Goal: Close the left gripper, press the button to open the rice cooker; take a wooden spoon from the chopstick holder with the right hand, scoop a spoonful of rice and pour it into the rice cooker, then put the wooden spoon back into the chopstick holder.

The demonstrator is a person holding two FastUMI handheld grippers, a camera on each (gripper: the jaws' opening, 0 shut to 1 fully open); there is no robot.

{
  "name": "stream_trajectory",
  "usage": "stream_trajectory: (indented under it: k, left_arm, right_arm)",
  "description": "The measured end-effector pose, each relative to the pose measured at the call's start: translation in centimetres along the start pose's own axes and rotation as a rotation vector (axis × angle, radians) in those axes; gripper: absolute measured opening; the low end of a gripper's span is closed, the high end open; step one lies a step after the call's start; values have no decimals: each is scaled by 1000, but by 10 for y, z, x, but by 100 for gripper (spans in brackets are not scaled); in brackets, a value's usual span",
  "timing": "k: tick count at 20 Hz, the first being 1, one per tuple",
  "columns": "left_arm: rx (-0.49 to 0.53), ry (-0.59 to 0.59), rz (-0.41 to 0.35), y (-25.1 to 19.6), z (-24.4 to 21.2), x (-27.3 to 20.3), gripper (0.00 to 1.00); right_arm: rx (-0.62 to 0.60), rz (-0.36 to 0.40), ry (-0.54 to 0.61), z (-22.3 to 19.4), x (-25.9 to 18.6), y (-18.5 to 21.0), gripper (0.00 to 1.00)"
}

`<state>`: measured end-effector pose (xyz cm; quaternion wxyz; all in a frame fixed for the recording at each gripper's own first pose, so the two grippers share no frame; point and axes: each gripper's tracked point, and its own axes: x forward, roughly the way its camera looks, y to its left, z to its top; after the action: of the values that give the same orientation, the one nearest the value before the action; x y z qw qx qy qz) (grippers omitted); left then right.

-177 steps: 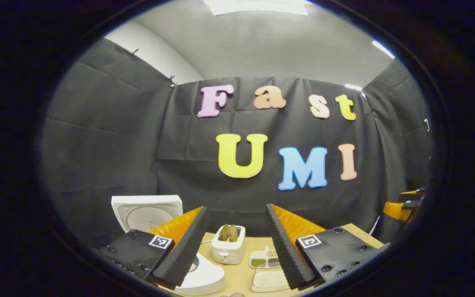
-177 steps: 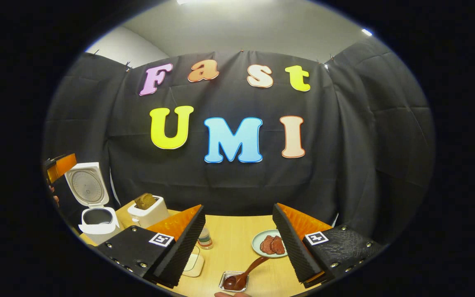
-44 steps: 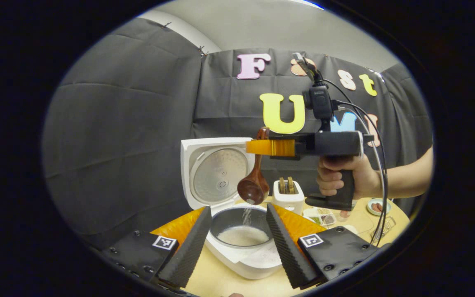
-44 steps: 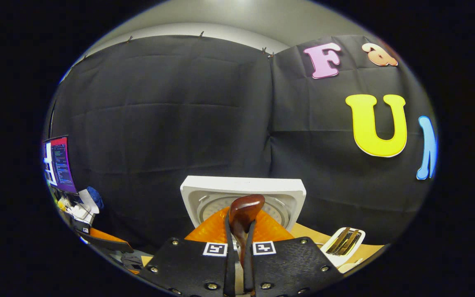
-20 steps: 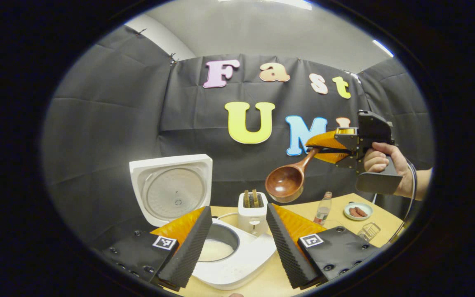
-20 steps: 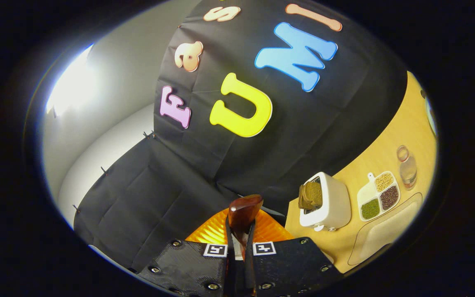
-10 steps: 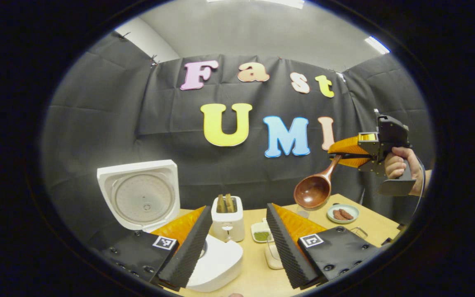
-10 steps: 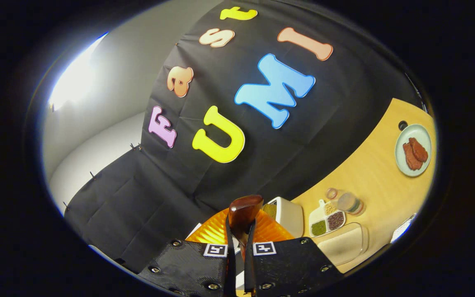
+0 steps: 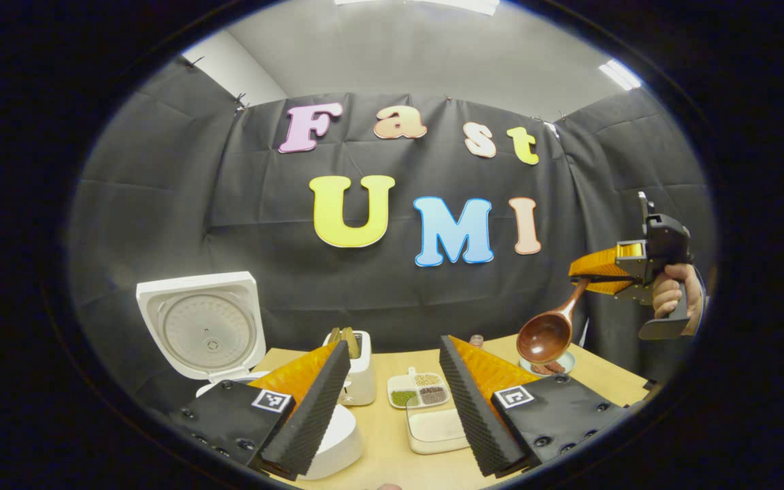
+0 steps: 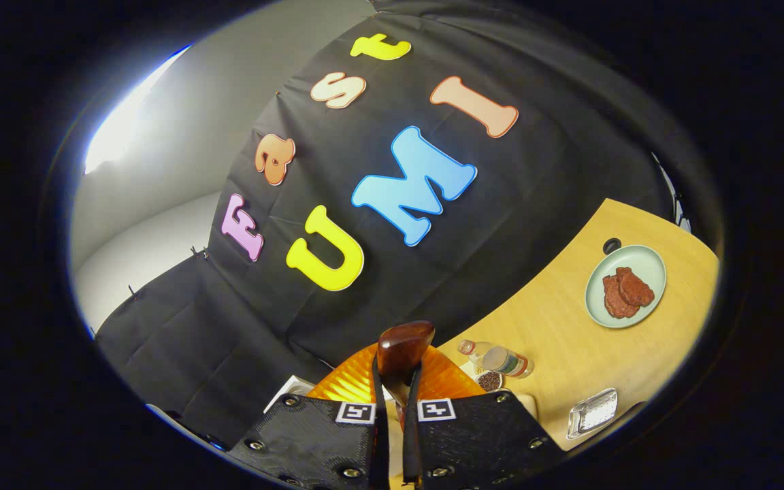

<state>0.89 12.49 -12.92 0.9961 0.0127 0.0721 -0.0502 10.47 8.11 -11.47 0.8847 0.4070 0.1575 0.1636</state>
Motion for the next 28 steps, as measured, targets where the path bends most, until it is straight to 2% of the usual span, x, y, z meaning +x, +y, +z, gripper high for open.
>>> stream_trajectory:
  k: [7, 13, 18, 23, 28]
  left_arm:
    - [-33, 11, 18, -5, 3, 1, 92]
    - [-54, 11, 39, -1, 2, 1, 93]
    - [-32, 25, 48, -1, -3, -1, 93]
    - [-24, 30, 66, 4, -4, -5, 93]
    - [-29, 41, 99, 12, -8, -12, 93]
  right_arm:
    - [-55, -111, -9, 9, -29, -52, 8]
    - [-160, -274, -11, -4, -46, -114, 8]
    - [-251, -394, 40, -28, -49, -154, 8]
    - [-320, -462, 119, -60, -36, -184, 8]
    - [-375, -470, 183, -89, -23, -195, 8]
